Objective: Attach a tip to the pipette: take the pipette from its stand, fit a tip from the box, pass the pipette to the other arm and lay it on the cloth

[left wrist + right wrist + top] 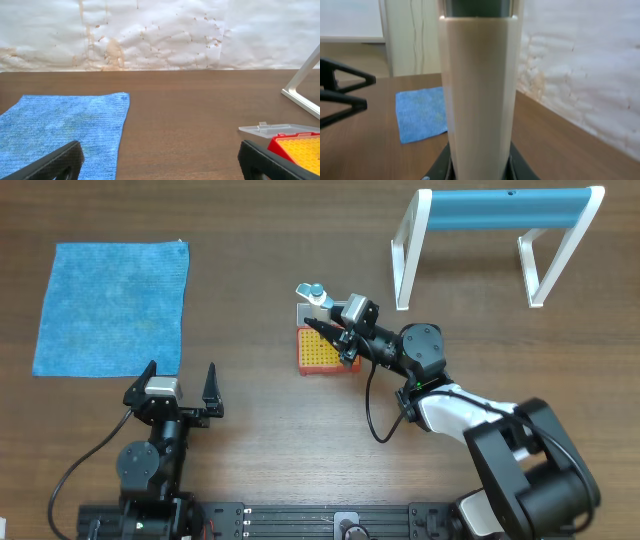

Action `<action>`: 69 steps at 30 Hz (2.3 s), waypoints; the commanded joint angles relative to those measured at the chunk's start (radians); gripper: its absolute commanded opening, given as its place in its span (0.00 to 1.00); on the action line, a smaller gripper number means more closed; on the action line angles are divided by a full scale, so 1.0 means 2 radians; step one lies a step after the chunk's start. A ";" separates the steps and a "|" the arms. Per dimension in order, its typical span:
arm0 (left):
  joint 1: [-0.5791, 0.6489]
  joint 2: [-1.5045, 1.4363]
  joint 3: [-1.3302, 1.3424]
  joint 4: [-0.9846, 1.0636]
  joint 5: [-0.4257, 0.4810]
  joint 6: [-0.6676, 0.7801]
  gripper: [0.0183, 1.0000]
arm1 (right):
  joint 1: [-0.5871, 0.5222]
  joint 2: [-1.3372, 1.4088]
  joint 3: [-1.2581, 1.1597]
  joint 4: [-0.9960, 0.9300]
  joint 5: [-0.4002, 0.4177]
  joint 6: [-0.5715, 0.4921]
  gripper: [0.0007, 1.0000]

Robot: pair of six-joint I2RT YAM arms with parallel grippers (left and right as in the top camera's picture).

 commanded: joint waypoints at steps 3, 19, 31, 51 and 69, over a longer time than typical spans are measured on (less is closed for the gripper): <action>-0.002 -0.004 -0.001 -0.003 -0.007 -0.004 0.99 | 0.006 -0.063 0.025 0.001 0.010 0.018 0.08; -0.002 -0.004 -0.001 -0.003 -0.007 -0.004 1.00 | 0.037 -0.153 0.150 -0.309 -0.006 0.092 0.08; -0.002 -0.004 -0.001 0.017 -0.005 -0.004 1.00 | 0.037 -0.153 0.150 -0.365 -0.113 0.119 0.08; -0.002 -0.003 0.000 0.221 0.289 -0.599 1.00 | 0.037 -0.153 0.150 -0.364 -0.203 0.128 0.07; 0.010 0.425 0.291 0.252 0.573 -0.405 1.00 | 0.037 -0.152 0.150 -0.365 -0.232 0.184 0.08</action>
